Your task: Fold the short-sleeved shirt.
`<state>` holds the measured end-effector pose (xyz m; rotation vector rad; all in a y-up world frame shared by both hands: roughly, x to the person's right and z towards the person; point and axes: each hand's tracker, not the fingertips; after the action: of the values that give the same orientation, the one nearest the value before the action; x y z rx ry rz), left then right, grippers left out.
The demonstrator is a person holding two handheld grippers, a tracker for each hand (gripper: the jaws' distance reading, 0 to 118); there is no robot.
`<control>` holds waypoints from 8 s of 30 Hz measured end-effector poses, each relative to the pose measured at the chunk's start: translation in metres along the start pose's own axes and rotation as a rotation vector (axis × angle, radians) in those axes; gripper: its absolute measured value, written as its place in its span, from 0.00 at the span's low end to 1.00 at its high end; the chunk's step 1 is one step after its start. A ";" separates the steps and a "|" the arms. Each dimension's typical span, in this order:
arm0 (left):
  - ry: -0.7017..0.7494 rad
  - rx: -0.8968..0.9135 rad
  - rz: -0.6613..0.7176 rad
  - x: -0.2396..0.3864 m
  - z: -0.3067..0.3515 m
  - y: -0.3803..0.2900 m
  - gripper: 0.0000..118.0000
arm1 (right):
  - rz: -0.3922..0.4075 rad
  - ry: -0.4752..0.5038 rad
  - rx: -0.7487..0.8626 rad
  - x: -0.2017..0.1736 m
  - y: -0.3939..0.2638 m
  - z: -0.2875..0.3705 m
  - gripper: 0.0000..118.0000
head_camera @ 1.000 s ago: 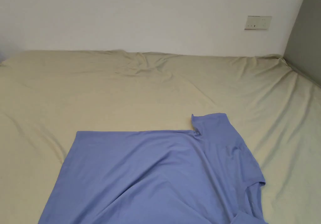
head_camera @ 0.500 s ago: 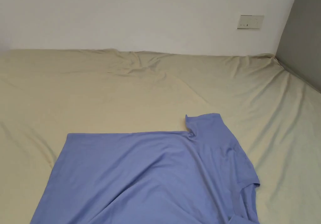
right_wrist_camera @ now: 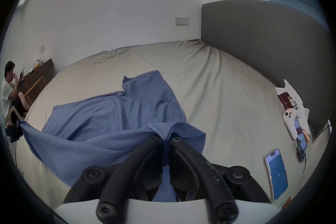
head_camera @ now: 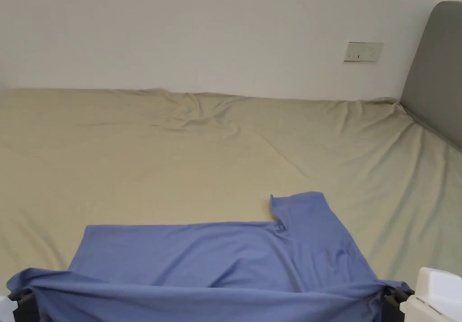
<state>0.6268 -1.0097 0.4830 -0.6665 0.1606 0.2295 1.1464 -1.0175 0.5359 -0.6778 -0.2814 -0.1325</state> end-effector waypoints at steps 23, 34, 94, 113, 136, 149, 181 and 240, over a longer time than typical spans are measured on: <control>0.015 -0.155 -0.139 -0.020 0.010 -0.065 0.12 | -0.006 0.066 -0.032 0.003 -0.041 0.012 0.50; -0.006 -0.214 -0.046 -0.036 0.047 -0.117 0.00 | -0.103 0.046 -0.110 0.005 -0.119 0.081 0.01; -0.182 -0.119 0.029 -0.030 0.107 -0.086 0.05 | -0.014 -0.040 -0.099 0.042 -0.093 0.093 0.07; -0.027 -0.229 0.153 -0.114 0.130 -0.162 0.56 | -0.178 -0.037 -0.244 0.068 -0.194 0.142 0.66; -0.172 -0.035 -0.057 -0.048 0.000 -0.016 0.63 | -0.058 0.129 -0.187 -0.008 -0.106 0.119 0.01; -0.168 -0.263 -0.139 -0.043 -0.107 -0.028 0.82 | -0.084 0.098 -0.223 -0.005 -0.086 0.095 0.01; -0.116 -0.291 -0.320 0.007 -0.074 -0.026 0.06 | -0.044 -0.071 -0.443 0.067 -0.034 -0.097 0.70; -0.255 -0.140 -0.037 -0.080 0.135 -0.098 0.22 | -0.106 0.163 0.117 0.070 -0.117 0.224 0.62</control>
<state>0.5857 -1.0127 0.6634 -0.7716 -0.1133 0.2893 1.1401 -0.9675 0.7935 -0.5327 -0.1669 -0.2696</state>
